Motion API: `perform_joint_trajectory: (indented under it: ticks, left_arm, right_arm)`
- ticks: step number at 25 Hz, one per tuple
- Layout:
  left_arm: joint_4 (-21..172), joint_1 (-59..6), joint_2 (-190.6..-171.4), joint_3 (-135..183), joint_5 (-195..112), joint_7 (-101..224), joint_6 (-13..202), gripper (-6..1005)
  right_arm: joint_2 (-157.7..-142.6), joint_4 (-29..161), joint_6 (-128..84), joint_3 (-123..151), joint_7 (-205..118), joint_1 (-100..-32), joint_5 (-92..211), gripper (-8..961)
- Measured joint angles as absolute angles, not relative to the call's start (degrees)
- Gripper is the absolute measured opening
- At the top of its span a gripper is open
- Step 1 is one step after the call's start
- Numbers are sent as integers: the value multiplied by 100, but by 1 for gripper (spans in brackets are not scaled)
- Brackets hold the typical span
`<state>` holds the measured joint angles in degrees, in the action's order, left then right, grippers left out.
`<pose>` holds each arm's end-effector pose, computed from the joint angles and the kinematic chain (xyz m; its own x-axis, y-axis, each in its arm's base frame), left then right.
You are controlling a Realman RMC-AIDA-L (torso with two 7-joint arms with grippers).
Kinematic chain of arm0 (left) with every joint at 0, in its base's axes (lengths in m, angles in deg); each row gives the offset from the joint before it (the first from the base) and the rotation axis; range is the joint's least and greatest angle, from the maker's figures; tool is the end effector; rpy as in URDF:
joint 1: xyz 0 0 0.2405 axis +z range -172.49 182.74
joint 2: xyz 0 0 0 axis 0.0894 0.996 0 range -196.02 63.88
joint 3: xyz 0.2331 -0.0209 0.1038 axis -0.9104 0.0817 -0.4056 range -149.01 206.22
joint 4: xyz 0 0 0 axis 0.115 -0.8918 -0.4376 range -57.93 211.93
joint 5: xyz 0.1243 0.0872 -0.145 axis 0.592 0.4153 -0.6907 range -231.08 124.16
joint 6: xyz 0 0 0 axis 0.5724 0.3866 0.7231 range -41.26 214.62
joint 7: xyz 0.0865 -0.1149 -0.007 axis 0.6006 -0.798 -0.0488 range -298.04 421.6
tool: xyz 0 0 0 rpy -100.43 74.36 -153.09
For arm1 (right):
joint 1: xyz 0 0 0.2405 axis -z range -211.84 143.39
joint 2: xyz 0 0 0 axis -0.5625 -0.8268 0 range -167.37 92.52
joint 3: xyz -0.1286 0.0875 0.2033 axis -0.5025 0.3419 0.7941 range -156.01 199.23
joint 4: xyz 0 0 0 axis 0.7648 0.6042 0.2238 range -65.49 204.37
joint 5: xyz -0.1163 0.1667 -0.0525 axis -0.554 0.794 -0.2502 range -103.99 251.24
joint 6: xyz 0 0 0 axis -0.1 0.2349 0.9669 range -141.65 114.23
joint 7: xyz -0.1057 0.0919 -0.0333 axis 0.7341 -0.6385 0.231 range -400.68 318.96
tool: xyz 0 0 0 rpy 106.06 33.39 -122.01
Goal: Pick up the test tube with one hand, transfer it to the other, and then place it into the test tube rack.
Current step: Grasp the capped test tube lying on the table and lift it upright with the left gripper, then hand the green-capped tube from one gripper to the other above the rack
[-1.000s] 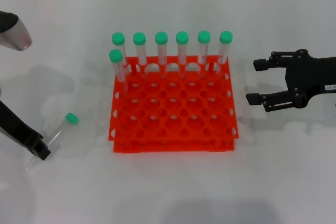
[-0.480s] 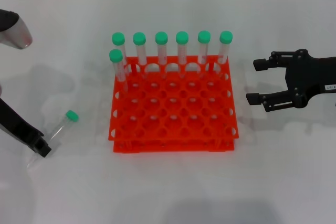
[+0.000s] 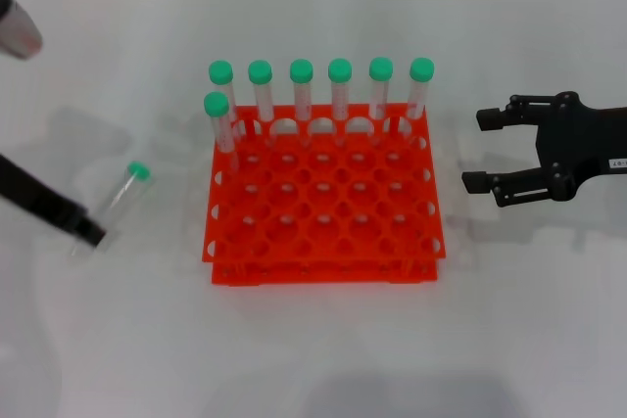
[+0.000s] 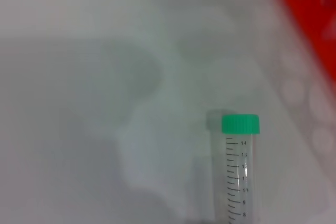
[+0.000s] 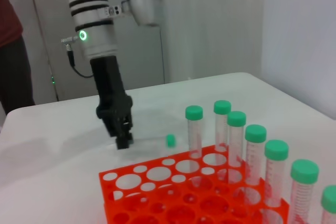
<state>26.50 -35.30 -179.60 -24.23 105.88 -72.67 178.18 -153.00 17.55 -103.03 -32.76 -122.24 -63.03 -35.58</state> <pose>-0.2861 0.3610 0.0481 0.4731 0.8541 -0.2163 0.7429 -0.5187 -0.4231 0.2315 0.3451 0.0300 0.9242 -0.1341 -0.3577 -0.2208 -0.9516 -0.2138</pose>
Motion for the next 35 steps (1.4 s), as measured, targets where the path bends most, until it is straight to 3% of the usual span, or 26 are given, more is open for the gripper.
perform_joint_trajectory:
  ticks: [17, 26, 35]
  left_arm:
    - [2067, -2671, -17906, -1129, 6460, -5388, 16937, 195]
    - [2492, -2876, -17921, -1133, 5863, -4876, 16622, 194]
    - [2684, -3089, -18052, -1468, 5492, -4303, 16639, 194]
  right_arm:
    - [-15283, 1764, -10191, -3280, -12217, -6218, -3404, 841]
    - [-15282, 1759, -10120, -3271, -12202, -6212, -3362, 841]
    - [-15292, 1763, -10115, -3290, -12147, -6200, -3256, 840]
